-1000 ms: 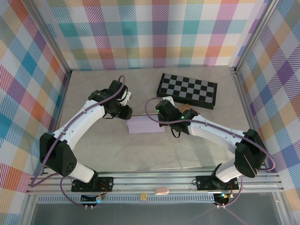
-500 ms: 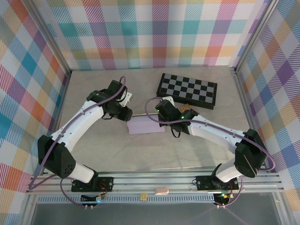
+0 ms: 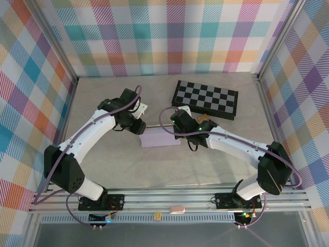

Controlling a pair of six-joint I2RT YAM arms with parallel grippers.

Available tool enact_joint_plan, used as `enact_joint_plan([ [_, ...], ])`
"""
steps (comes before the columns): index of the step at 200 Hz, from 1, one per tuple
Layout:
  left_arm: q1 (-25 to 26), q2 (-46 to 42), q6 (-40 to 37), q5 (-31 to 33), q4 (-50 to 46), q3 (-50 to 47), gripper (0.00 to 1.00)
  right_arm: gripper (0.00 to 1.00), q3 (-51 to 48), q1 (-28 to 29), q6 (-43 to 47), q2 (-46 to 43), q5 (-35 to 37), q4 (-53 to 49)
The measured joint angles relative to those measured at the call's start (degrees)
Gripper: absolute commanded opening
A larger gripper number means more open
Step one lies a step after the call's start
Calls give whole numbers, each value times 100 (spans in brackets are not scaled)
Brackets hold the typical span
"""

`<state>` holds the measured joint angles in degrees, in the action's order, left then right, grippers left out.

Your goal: Fold the paper box

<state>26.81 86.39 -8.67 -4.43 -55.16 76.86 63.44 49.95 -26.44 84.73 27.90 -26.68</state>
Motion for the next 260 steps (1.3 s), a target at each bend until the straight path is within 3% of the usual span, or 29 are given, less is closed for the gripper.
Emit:
enact_joint_plan([
  [149, -15, 201, 177, 118, -79, 151, 2, 0, 15, 0, 0, 42, 63, 11],
  [260, -33, 494, 1386, -85, -535, 546, 0, 0, 61, 0, -13, 96, 111, 4],
])
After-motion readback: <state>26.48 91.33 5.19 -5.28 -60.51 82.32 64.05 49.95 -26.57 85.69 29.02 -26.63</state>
